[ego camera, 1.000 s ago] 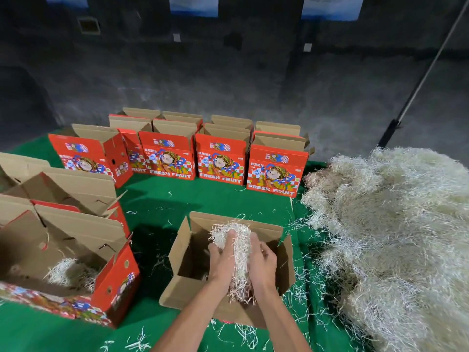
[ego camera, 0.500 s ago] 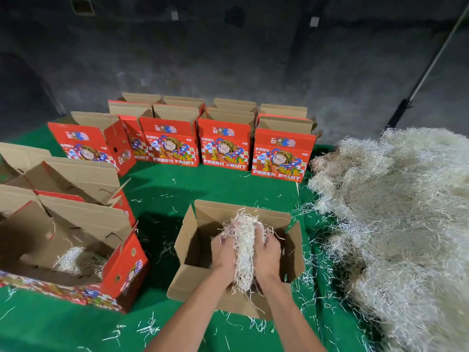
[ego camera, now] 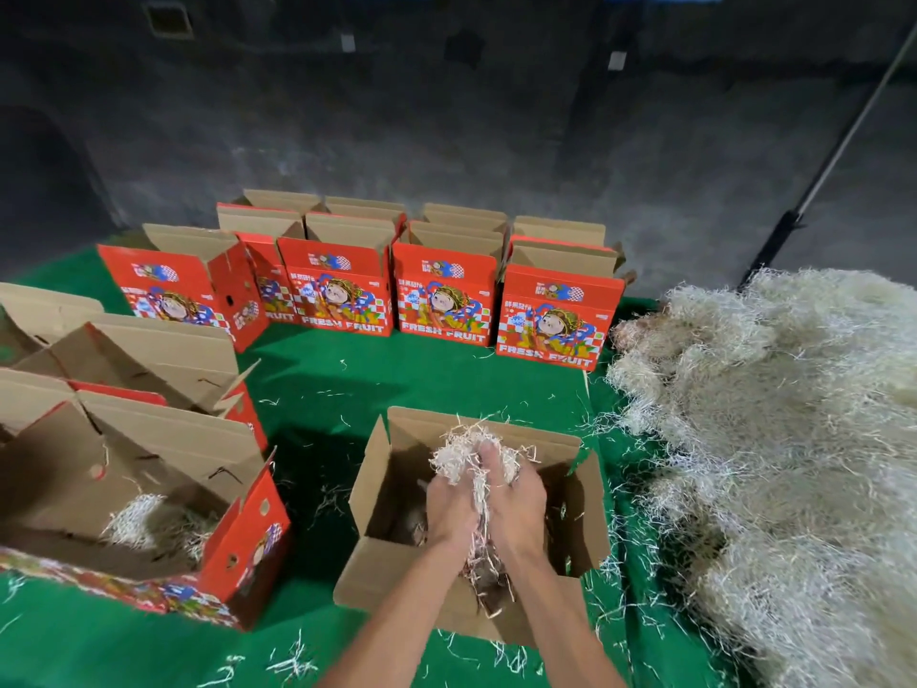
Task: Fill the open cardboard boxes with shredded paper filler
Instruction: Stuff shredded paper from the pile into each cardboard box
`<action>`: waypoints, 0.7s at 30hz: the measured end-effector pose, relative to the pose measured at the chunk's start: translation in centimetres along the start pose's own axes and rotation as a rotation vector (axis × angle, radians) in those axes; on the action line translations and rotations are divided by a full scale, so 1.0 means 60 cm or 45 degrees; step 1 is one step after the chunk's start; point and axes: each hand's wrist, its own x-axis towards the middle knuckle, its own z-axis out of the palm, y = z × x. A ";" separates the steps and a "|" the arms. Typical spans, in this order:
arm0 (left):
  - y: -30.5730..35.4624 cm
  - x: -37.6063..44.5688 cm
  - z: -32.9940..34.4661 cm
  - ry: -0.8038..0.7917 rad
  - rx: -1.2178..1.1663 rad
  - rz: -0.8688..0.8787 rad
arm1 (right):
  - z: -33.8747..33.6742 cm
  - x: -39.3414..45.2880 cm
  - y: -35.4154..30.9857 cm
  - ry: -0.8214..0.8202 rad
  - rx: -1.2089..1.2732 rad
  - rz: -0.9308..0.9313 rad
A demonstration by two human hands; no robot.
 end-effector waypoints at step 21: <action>0.039 -0.015 -0.010 -0.031 -0.072 0.069 | 0.011 -0.013 0.000 0.096 0.305 0.270</action>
